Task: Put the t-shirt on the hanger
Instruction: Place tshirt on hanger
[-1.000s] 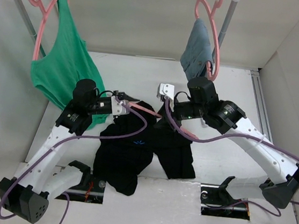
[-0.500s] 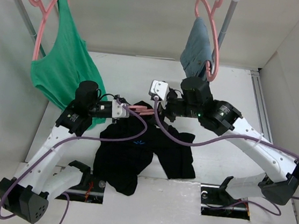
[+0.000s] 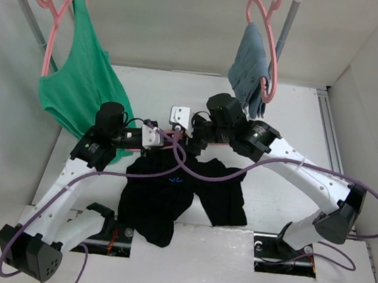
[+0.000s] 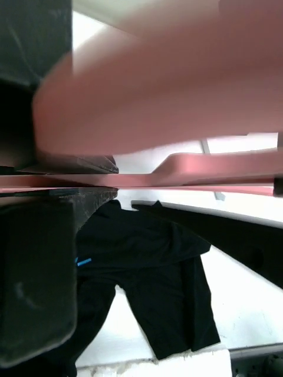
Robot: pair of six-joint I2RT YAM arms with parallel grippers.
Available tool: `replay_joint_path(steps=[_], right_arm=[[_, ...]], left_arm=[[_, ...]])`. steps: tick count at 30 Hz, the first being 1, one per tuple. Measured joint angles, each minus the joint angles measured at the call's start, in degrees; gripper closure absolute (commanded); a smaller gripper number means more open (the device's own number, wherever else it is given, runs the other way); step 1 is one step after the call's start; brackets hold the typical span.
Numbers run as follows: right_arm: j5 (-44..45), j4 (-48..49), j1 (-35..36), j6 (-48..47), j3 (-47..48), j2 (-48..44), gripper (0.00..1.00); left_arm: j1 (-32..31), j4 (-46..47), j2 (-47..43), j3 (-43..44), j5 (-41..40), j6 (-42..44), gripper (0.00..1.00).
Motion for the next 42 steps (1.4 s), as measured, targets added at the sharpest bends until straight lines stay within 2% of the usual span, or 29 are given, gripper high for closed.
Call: replay_joint_path(steps=[1,2,5,8,9,10,11,12,13,14,20,25,30,36,38,42], right_arm=[[-0.5,0.2,0.0,-0.3,0.1,0.3,0.53],[-0.8,0.4,0.0,-0.4,0.1,0.3,0.71],[-2.5,0.9,0.1,0.0,-0.1,0.3,1.00],[-2.8,2.2,0.1,0.2,-1.7,-0.7,1.00],[-2.7,3.0,0.1,0.3,-2.3,-1.0,1.00],[-2.4,3.5,0.2,0.4,-2.8,-1.4,1.00],[-2.0,3.9,0.2,0.8,-3.2,-1.7,1.00],[-1.2,4.2,0.2,1.3,-3.6,-2.0,1.00],[-0.1,4.3,0.2,1.9,-4.0,-2.2,1.00],[0.4,4.4,-0.2,2.5,-4.6,-2.4,1.00],[3.0,5.4,-6.4,7.2,-12.2,-5.1,1.00],[6.8,5.6,-11.8,9.4,-16.0,-7.7,1.00],[10.7,5.6,-13.5,11.0,-16.3,-10.6,1.00],[14.9,5.7,-14.6,12.0,-16.6,-14.3,1.00],[15.5,5.6,-14.6,12.0,-16.8,-15.3,1.00],[16.2,5.6,-15.0,12.1,-16.9,-15.7,1.00]], left_arm=[[0.0,-0.2,0.0,0.0,-0.1,0.0,1.00],[0.0,-0.3,0.0,0.0,0.0,-0.2,1.00],[0.2,0.6,-0.1,0.0,-0.2,-0.4,1.00],[0.4,0.3,-0.3,0.0,0.0,-0.9,1.00],[0.3,0.6,-0.4,0.0,0.0,-1.2,0.94],[0.3,0.9,-0.6,-0.1,-0.2,-2.0,0.52],[0.3,2.4,-1.0,-0.6,-0.7,-2.9,0.36],[0.2,3.9,-1.4,-1.1,-1.2,-4.3,0.26],[0.1,6.0,-2.4,-1.9,-2.6,-6.3,0.04],[0.1,7.2,-2.9,-2.3,-3.2,-6.7,0.00],[0.0,16.6,-6.9,-6.7,-13.0,-15.4,0.00],[-1.7,15.1,-4.5,-6.7,-18.1,-15.5,0.00],[-6.3,6.6,3.9,-5.0,-21.6,-8.6,0.00],[-14.2,-4.2,15.4,-5.6,-29.7,5.9,0.00],[-15.7,-5.5,16.9,-6.1,-31.2,8.4,0.07],[-17.8,-7.1,21.2,-6.2,-34.6,13.9,0.45]])
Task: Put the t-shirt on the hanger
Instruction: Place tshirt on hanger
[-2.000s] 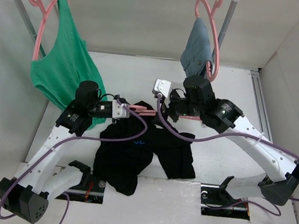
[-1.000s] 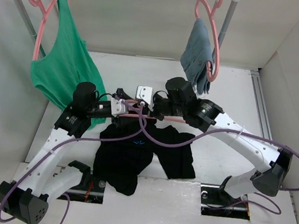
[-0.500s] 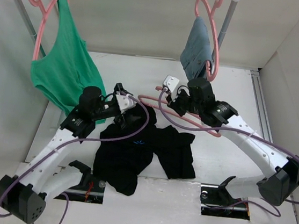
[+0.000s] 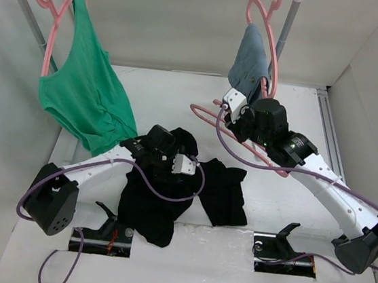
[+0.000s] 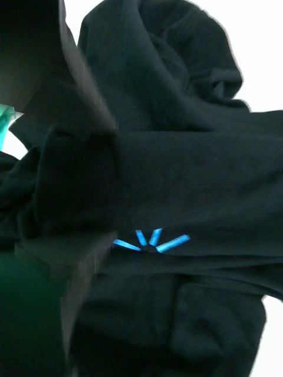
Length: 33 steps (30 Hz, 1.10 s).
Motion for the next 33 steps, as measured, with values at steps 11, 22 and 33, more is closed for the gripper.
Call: replay_joint_path(steps=[11,22,33], right_arm=[[-0.3,0.0,-2.3,0.0,-0.9,0.1,1.00],[-3.5,0.0,-2.7,-0.6,-0.9,2.2,1.00],[-5.8,-0.1,-2.7,-0.7,-0.9,3.4,1.00]], left_arm=[[0.8,-10.3,-0.8,-0.4,-1.3,14.1,1.00],[3.5,-34.6,-21.7,1.4,3.5,42.6,0.33],[7.7,-9.6,-18.6,0.5,8.2,10.9,0.46]])
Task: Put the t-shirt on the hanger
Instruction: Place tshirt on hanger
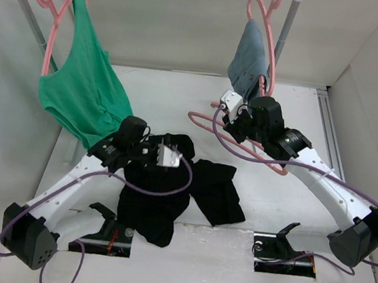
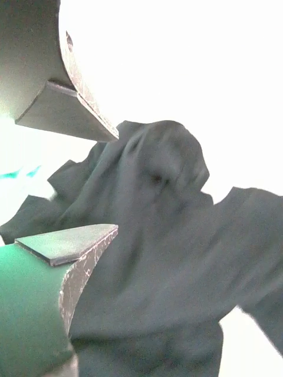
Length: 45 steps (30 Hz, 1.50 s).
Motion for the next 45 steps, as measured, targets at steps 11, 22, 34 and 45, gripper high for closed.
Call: replay_joint_path(steps=[11,22,34,45], right_arm=[[-0.2,0.0,-1.1,0.0,0.0,0.0,1.00],[-0.3,0.0,-5.0,0.0,0.0,0.0,1.00],[-2.9,-1.1,-8.6,-1.0,0.7,0.0,1.00],[-8.9,-5.6,-8.6,-2.8,4.2,0.0,1.00]], left_arm=[[-2.0,16.5,25.8,7.3,-1.1,-16.7,0.34],[-4.3,21.8,33.9,7.4,-7.7,-9.0,0.40],[-3.6,18.8,39.4,11.6,-11.0,-3.1,1.00],[2.1,9.6,38.3,26.0,-7.6,-11.7,1.00]])
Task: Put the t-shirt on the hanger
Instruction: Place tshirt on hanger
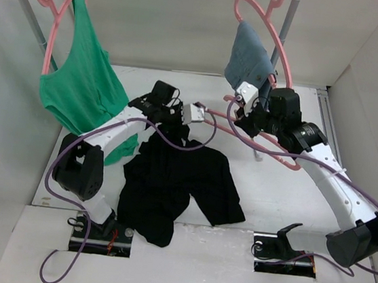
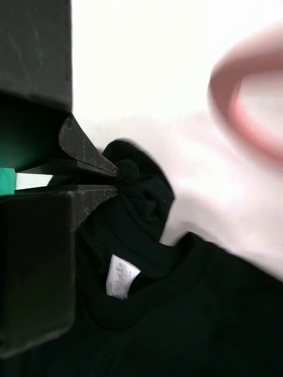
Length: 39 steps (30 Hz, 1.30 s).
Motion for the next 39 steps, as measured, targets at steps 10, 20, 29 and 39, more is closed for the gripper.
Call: replay_joint_path(steps=[10,20,29,39], right_arm=[[-5.0,-0.5,4.5,1.7,-0.7,-7.1,1.00],[-1.5,1.5,9.1,4.5,-3.7,-8.2,1.00],[-0.9,-0.8,9.9,6.1,-7.8,-14.3,1.00],[0.2,4.0,11.1,8.6,-10.4,-13.4,1.00]], left_arm=[[0.9,-1.9,-0.5,8.1,1.4,-14.1,1.00],[1.1,-5.6,-3.1,8.2,-0.6,-22.5,1.00],[1.1,-5.4,-5.1,8.1,-3.4,-23.1,1.00],[1.1,-5.6,-5.3,8.1,-1.5,-25.1,1.00]])
